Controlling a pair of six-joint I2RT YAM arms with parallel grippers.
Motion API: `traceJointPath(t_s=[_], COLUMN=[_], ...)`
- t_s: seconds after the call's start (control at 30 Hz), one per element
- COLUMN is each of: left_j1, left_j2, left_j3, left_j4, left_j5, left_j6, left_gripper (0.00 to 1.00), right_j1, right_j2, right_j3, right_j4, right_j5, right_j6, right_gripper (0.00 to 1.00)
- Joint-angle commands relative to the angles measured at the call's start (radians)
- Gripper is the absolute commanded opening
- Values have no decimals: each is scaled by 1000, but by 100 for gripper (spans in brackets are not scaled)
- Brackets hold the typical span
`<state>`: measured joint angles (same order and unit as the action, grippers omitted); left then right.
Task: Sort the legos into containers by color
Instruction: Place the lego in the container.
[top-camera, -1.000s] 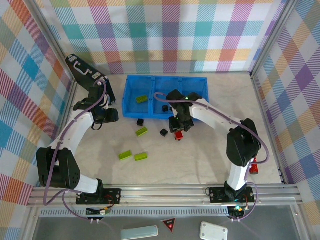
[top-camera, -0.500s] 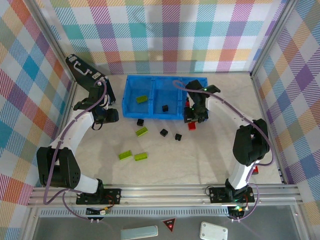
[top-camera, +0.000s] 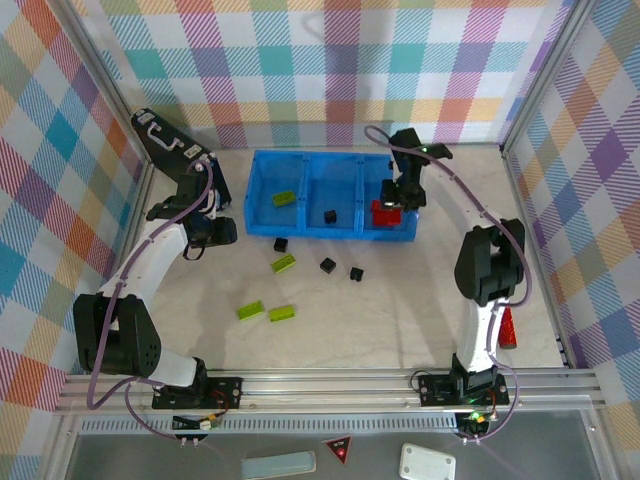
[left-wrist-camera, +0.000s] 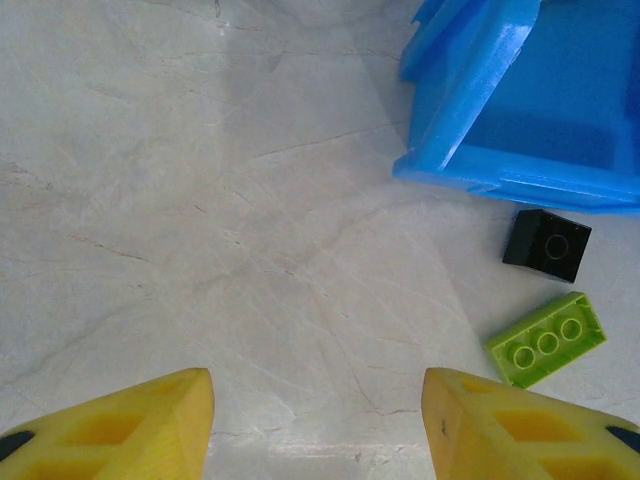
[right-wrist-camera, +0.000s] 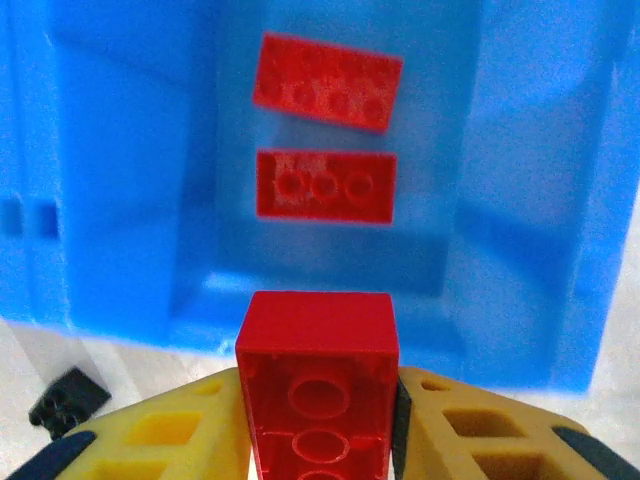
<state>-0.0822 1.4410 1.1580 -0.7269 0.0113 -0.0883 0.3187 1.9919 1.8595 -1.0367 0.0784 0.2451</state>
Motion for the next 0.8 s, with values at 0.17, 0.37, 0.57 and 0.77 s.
traceJointPath(t_s=[0.17, 0.37, 0.57, 0.77], left_j1=[16, 17, 17, 17], left_j2=[6, 13, 16, 19], left_j3=[11, 11, 6, 3], left_j4=[1, 1, 3, 3], left_j5=[16, 13, 13, 1], left_j6=[0, -1, -2, 0], left_gripper=[57, 57, 57, 57], right_j1=[-19, -23, -31, -33], right_j2=[190, 303, 373, 405], right_j3=[246, 359, 411, 392], right_j4=[36, 91, 152, 257], right_j5=[-77, -101, -100, -123], right_j6=[2, 1, 30, 42], right_gripper=[40, 40, 40, 40])
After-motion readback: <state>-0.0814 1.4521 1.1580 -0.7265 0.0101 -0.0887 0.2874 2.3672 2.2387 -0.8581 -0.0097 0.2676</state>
